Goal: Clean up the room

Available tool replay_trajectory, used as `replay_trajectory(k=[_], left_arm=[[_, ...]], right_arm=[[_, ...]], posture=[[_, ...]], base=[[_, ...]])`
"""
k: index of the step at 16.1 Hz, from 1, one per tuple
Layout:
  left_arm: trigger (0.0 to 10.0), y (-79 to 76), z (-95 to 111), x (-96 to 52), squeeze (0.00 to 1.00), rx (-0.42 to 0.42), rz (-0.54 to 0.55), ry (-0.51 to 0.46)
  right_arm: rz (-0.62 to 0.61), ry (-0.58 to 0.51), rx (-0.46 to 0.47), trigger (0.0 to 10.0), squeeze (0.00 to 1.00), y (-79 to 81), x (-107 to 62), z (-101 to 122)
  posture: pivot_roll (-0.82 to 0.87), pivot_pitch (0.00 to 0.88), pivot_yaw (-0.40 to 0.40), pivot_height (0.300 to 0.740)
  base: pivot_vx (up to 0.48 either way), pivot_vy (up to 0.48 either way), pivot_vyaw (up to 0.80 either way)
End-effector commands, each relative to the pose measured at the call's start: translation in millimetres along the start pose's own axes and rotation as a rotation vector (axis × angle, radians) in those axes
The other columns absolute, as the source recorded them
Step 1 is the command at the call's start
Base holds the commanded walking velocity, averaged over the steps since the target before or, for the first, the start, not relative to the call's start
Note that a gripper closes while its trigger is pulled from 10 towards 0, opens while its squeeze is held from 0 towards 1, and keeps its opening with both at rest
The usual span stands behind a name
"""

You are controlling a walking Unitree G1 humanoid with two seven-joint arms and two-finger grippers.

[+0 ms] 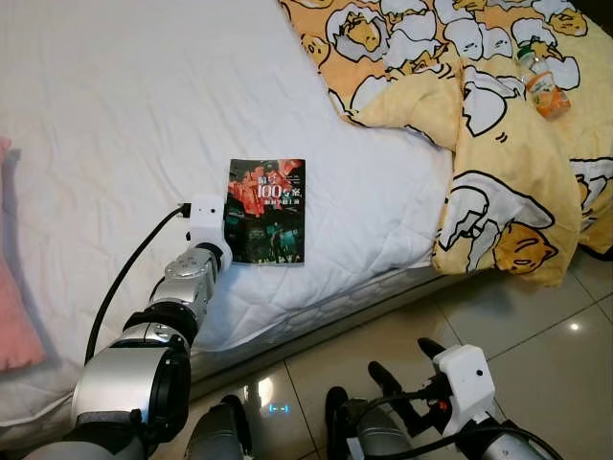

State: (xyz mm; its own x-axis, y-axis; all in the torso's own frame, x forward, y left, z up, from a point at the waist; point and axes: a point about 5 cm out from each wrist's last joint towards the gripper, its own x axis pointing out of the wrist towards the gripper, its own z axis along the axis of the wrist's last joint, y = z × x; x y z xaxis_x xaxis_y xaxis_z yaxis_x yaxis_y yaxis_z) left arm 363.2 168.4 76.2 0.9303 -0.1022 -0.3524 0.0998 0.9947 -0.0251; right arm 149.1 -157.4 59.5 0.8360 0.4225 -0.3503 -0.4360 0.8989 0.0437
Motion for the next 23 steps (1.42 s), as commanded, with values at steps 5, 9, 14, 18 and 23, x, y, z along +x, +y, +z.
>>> replay_trajectory(k=[5, 9, 14, 18, 23], left_arm=[[0.0, -0.5, -7, -2.4, 0.00, -0.068, -0.063, -0.002], [0.0, 5.4, 5, -4.3, 0.00, -0.103, -0.106, -0.090], [0.3, 7.3, 10, -8.0, 0.00, 0.004, -0.092, -0.174], [10.0, -11.4, -6, -17.5, 1.00, 0.247, 0.034, -0.261], [10.0, -33.0, -43, -23.5, 1.00, 0.237, 0.041, -0.168]], right_arm=[[-0.013, 0.007, 0.010, 10.0, 0.00, -6.1, 5.4, -4], [-0.009, -0.011, 0.014, 10.0, 0.00, -7.8, 15.9, -2], [-0.027, -0.045, 0.009, 10.0, 0.00, -12.7, 30.3, 2], [-0.136, -0.162, -0.003, 10.0, 0.00, -30.2, 36.8, 22], [-0.128, -0.163, -0.002, 10.0, 0.00, -42.4, 47.5, 25]], posture=[[-0.18, 0.220, -0.045, 0.740], [-0.15, 0.200, -0.037, 0.740], [-0.12, 0.167, -0.026, 0.740], [-0.11, 0.158, -0.022, 0.740], [-0.10, 0.161, -0.022, 0.740]], base=[[0.000, 0.000, 0.00], [0.000, 0.000, 0.00], [0.000, 0.000, 0.00], [0.000, 0.000, 0.00], [0.000, 0.000, 0.00]])
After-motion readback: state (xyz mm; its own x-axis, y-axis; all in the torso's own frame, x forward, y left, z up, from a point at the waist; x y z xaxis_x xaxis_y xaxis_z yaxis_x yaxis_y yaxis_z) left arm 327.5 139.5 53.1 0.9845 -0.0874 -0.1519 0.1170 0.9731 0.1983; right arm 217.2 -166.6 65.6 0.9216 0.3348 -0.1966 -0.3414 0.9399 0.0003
